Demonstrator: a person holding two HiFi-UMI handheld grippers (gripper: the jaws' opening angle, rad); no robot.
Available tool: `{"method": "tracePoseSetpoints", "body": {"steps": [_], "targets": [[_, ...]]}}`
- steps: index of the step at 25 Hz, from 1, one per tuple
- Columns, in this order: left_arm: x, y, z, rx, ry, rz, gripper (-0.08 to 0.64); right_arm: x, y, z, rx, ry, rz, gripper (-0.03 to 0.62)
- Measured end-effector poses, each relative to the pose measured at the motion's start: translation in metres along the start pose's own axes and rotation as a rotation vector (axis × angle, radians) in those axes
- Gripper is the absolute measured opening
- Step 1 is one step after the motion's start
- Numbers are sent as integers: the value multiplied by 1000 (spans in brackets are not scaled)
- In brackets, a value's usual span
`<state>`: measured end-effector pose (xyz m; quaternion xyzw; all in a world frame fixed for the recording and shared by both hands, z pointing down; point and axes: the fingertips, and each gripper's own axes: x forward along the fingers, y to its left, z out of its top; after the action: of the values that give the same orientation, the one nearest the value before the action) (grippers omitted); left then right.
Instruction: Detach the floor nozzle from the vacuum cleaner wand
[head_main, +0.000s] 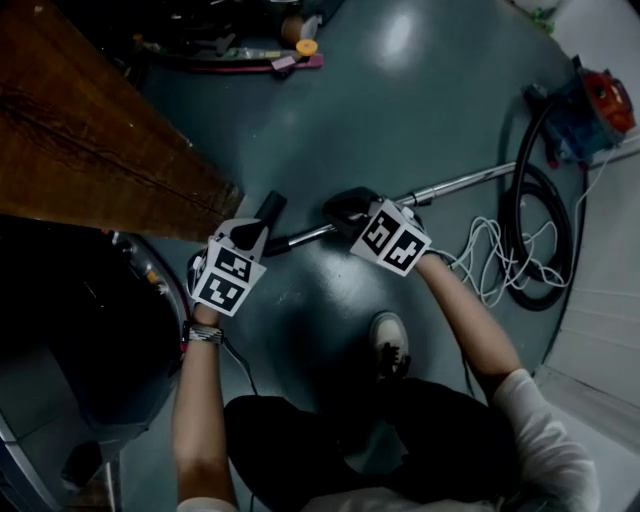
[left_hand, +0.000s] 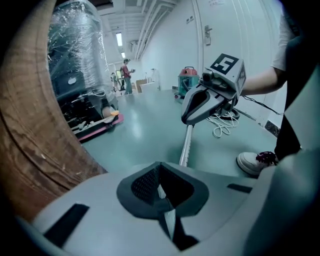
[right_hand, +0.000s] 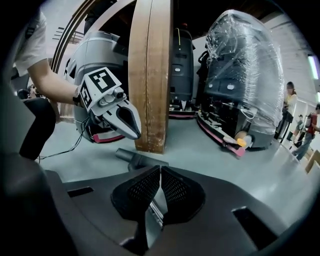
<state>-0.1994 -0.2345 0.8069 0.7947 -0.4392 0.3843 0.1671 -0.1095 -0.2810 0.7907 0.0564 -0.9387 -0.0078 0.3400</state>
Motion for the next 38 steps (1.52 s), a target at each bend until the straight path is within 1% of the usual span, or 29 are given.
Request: {"method": "tracePoseSetpoints", "body": {"steps": [5,7,9,10,14,18,21,23,24,26,27,29,31,35,38], "targets": [[33,-15,-17,14,37,-68,0,27,5,-31,-31,39,29,29],[43,-17,-26,36,61,-81,0,37,6,-41,-48,54,40,29],[52,-21,-37,41,77,-95,5,45,10,-51,-70,78,58,29],[57,-24,-43,41,84,-102,50,48,12,-56,-80,90,69,30],[70,-33,-60,71,135,-122,68,55,20,-76,-90,133,117,31],[84,-38,-73,86,187,-147,115,60,24,-91,-77,156,154,31],[92,-42,-81,90,223,-163,134,62,27,-100,-72,164,169,32],[94,-43,-86,115,258,-178,145,63,27,-102,-77,163,172,38],[94,-44,-89,131,275,-188,147,65,26,-103,-78,162,174,47],[97,-47,-94,159,302,-206,154,68,25,-106,-75,165,180,104],[99,-48,-96,170,313,-212,161,69,25,-108,-79,171,186,115],[102,-49,-99,189,331,-217,167,73,27,-111,-117,195,200,126],[104,-50,-102,206,349,-222,174,78,30,-112,-184,224,222,133],[110,-58,-106,244,402,-269,184,87,32,-118,-301,284,262,141],[113,-58,-110,282,444,-274,187,92,34,-126,-371,327,294,156]]}}
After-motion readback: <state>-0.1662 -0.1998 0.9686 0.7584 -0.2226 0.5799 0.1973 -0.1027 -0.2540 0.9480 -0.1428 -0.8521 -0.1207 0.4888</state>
